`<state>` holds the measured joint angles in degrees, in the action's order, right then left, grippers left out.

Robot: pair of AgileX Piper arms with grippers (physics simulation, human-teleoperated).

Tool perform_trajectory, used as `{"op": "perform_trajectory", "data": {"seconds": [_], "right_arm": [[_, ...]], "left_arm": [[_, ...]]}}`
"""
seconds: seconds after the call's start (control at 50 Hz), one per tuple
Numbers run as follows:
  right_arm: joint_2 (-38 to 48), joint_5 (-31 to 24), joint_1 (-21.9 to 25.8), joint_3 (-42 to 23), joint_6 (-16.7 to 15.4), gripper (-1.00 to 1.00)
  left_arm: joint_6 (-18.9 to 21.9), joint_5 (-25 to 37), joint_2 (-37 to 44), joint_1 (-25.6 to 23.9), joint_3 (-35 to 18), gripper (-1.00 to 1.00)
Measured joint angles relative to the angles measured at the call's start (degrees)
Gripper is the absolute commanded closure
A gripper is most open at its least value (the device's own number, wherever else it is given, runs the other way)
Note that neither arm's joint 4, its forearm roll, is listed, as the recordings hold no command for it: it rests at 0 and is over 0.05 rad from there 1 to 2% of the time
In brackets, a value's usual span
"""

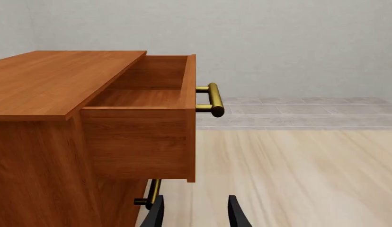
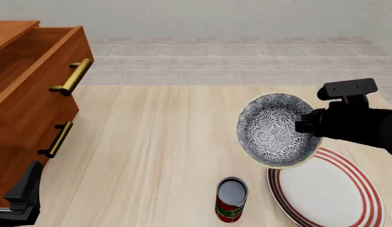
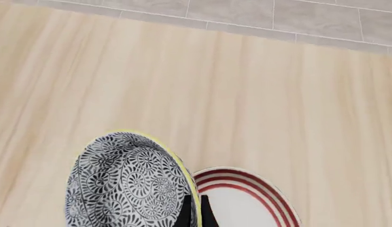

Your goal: Put the bowl on the plate.

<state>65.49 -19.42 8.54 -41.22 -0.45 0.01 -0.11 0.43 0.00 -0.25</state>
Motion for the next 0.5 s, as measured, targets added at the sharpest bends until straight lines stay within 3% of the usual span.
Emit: {"op": "perform_trajectory", "data": {"seconds": [0.5], "right_arm": [[-17.51,-8.22,-8.7,8.46,0.62,1.0]], "left_arm": [[0.0,0.0,0.0,0.0,0.0,-1.0]]}}
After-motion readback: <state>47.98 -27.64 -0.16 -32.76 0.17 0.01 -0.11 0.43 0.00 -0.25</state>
